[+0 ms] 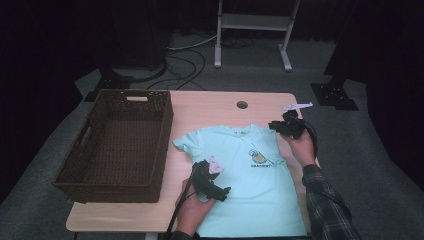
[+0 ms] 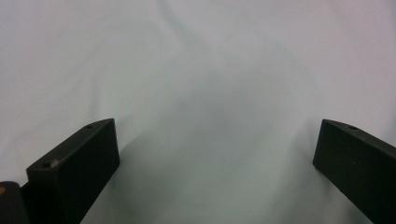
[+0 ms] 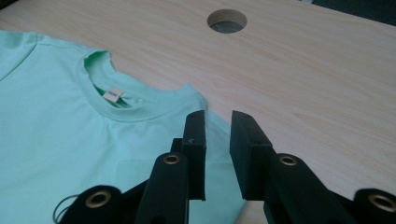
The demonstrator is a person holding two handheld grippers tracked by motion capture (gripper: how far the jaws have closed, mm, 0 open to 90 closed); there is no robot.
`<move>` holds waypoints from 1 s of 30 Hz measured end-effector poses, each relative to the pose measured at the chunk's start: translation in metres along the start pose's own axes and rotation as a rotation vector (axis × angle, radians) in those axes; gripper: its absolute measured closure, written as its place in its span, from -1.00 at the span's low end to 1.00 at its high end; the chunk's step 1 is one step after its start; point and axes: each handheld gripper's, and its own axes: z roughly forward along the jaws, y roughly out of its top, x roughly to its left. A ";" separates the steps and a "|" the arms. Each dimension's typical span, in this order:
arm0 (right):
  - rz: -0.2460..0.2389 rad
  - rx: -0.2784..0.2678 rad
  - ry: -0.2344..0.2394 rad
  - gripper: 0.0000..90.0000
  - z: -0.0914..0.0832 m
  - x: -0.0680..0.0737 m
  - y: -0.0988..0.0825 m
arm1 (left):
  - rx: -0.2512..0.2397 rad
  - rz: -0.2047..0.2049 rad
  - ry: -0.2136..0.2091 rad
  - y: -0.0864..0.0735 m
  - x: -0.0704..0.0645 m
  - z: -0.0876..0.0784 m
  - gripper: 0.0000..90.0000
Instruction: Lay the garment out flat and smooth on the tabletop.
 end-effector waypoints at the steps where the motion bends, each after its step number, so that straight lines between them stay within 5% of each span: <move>1: -0.001 0.000 0.003 0.69 0.000 0.001 -0.002 | 0.001 0.001 0.000 0.000 0.000 0.000 -1.00; 19: -0.041 -0.026 0.059 0.69 -0.012 0.031 -0.043 | -0.001 0.000 0.001 0.000 0.000 0.000 -1.00; 30: -0.088 0.014 0.074 0.68 -0.004 0.051 -0.064 | -0.002 -0.002 0.001 0.000 0.000 0.000 -1.00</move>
